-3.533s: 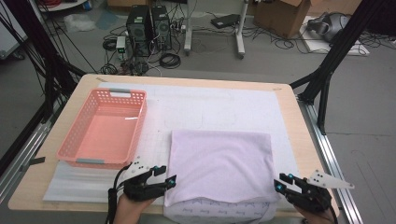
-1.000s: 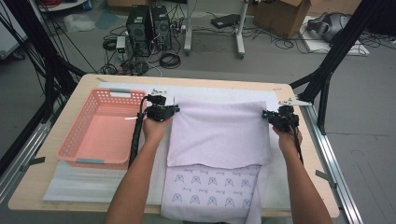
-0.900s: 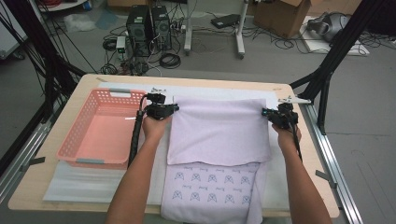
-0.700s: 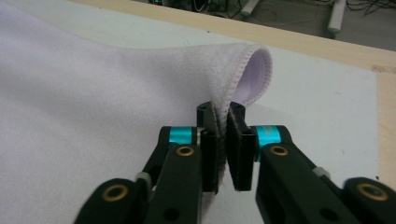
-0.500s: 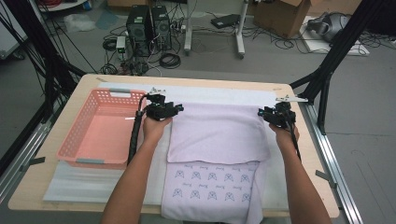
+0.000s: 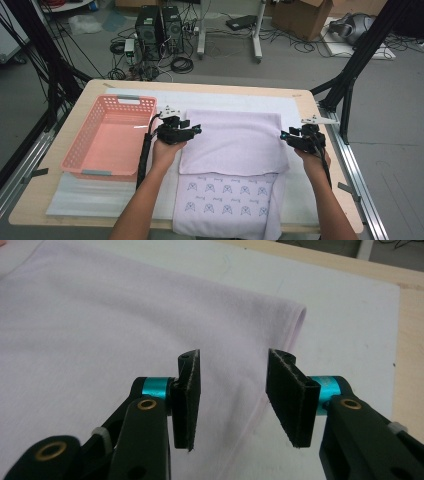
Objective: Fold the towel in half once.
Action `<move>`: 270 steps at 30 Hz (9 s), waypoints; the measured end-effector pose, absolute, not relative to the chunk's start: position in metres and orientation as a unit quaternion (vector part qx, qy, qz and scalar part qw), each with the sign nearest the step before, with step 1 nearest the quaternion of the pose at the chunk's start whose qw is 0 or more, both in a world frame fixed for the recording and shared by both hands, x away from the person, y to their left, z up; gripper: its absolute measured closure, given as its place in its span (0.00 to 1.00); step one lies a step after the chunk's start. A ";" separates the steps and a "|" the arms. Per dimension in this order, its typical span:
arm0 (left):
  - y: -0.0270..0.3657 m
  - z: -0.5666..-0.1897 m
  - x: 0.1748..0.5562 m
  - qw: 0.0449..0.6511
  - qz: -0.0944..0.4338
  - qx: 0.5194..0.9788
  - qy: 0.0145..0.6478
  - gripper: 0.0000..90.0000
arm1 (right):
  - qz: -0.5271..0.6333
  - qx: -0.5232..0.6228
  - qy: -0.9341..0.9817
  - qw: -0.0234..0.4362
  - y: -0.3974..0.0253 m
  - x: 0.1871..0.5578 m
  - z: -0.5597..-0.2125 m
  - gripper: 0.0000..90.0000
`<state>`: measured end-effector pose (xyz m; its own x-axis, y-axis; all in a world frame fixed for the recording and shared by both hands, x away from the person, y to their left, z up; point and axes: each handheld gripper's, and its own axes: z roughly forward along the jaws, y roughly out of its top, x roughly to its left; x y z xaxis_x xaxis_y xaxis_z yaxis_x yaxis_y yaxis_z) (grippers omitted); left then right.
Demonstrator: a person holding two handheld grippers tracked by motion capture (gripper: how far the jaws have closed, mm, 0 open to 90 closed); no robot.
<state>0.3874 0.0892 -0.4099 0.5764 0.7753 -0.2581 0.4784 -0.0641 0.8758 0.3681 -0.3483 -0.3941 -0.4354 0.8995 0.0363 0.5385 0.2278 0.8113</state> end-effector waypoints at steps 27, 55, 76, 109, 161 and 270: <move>0.111 -0.437 0.288 0.541 0.138 0.730 0.394 0.49 | 0.387 0.446 0.779 0.211 -0.341 0.247 -0.422 0.64; 0.111 -0.444 0.247 0.546 0.141 0.740 0.365 0.48 | 0.410 0.419 0.793 0.165 -0.318 0.201 -0.435 0.64; 0.114 -0.442 0.247 0.550 0.142 0.736 0.368 0.48 | 0.364 0.411 0.816 0.181 -0.308 0.190 -0.430 0.98; 0.119 -0.445 0.250 0.536 0.147 0.741 0.376 0.54 | 0.350 0.495 0.768 0.205 -0.354 0.193 -0.435 0.74; 0.109 -0.429 0.225 0.495 0.160 0.761 0.388 0.98 | 0.405 0.431 0.779 0.210 -0.347 0.212 -0.429 0.95; 0.076 -0.451 0.400 0.379 0.220 0.747 0.499 0.44 | 0.360 0.526 0.744 0.199 -0.350 0.375 -0.447 0.59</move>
